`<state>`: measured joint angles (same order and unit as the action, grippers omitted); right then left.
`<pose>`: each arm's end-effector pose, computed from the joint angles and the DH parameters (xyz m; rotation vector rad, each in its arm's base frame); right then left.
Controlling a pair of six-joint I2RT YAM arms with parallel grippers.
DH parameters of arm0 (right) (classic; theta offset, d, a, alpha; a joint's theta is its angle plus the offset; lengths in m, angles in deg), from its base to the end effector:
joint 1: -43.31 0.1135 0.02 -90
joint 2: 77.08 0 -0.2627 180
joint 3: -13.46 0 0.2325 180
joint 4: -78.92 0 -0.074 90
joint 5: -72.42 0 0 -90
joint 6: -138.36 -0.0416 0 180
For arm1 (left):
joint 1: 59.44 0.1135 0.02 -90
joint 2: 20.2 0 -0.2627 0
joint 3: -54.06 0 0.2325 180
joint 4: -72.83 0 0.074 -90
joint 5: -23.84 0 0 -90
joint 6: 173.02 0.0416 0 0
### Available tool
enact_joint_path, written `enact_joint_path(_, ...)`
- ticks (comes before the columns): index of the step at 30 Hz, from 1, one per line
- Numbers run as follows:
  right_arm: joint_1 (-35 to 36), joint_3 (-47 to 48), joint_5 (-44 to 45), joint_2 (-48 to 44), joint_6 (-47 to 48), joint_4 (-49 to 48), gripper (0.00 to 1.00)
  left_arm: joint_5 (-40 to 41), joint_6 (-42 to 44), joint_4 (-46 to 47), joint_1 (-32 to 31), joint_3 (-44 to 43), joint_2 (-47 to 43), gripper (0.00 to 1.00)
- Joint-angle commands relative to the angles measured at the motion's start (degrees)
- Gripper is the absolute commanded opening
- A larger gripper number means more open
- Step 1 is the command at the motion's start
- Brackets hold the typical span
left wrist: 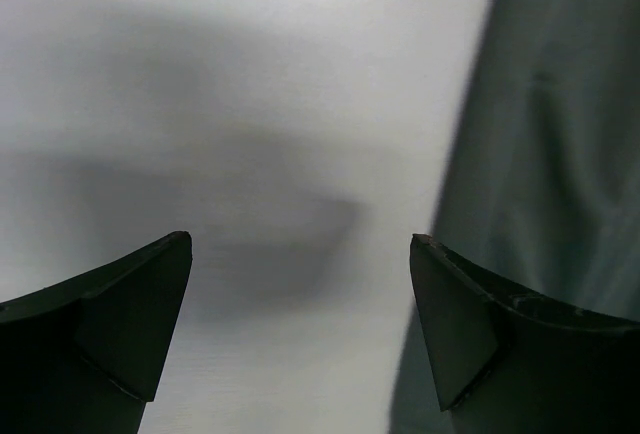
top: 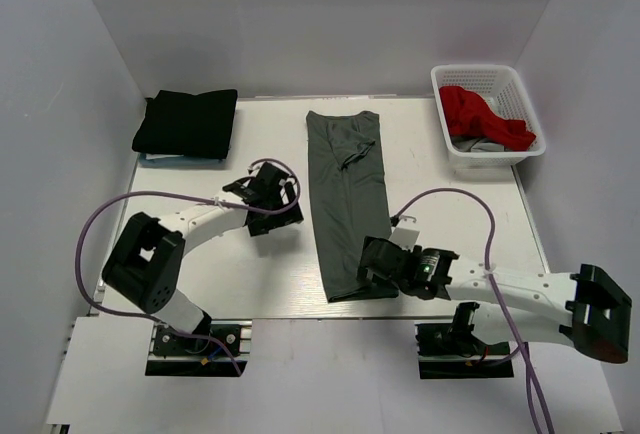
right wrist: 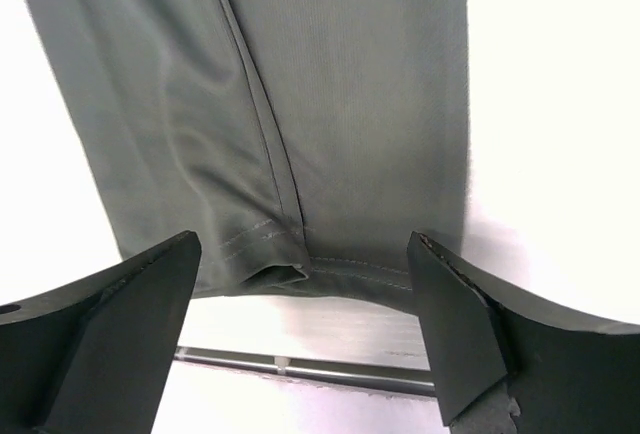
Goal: Fold and stack the t-shirts
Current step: Rotate the tshirt 90 degrees, then grab the bottom of the folded rectangular tshirt with both arms
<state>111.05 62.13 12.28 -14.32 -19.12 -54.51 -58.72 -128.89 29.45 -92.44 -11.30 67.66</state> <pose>0.0871 0.1580 0.1945 0.1656 2.4528 0.3445 0.2311 -0.1437 0.1819 -0.3431 2.7045 -0.2331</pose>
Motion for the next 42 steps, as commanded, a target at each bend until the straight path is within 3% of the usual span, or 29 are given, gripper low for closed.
enact_joint_path(1, -0.51, 2.93, 7.83, -3.70, 1.39, 3.28, 0.90, -1.91, 2.79, 3.63, -0.32, -5.91, 1.96, 1.00)
enact_joint_path(4, -0.86, 2.67, 7.32, -5.02, 5.68, -0.65, 0.90, -1.91, 4.20, 4.25, -0.32, -11.78, 6.27, 1.00)
enact_joint_path(5, -1.03, 1.98, 6.53, -5.02, 11.00, -4.51, 0.90, -2.60, 5.34, 4.78, -0.32, -13.38, 7.58, 1.00)
enact_joint_path(8, -1.47, -0.04, -0.76, -4.50, 23.58, -18.55, 0.90, -4.01, 7.80, 8.11, -0.32, -20.06, 14.26, 1.00)
enact_joint_path(11, -1.65, -0.41, -11.11, -1.43, 30.03, -29.65, 0.90, -6.90, 9.39, 7.78, -0.32, -29.89, 24.07, 1.00)
enact_joint_path(15, -2.35, 1.62, -12.99, 4.29, 33.20, -27.66, 0.90, -7.62, 12.81, 4.34, -0.32, -46.75, 35.94, 1.00)
enact_joint_path(23, -4.55, -1.55, -24.85, 13.96, 33.20, -30.48, 0.90, -6.21, 14.05, 0.39, -0.32, -58.74, 49.86, 1.00)
enact_joint_path(25, -4.90, -1.11, -31.42, 15.98, 34.69, -29.86, 0.90, -6.21, 14.05, -0.32, -0.32, -62.77, 53.36, 1.00)
enact_joint_path(30, -5.87, -0.58, -31.81, 18.97, 36.45, -30.82, 0.90, -6.21, 13.52, -4.70, 0.74, -71.74, 60.83, 1.00)
enact_joint_path(35, -8.41, 2.31, -26.97, 19.24, 41.80, -30.74, 0.90, -3.58, 13.00, -7.25, 1.87, -81.58, 65.86, 1.00)
enact_joint_path(39, -8.51, 4.17, -29.08, 16.53, 44.01, -28.71, 0.90, -3.58, 11.68, -6.73, 3.81, -83.44, 66.39, 1.00)
enact_joint_path(42, -8.51, 1.02, -39.94, 15.11, 44.89, -32.91, 0.90, -4.10, 11.06, -6.20, 5.65, -83.44, 65.78, 1.00)
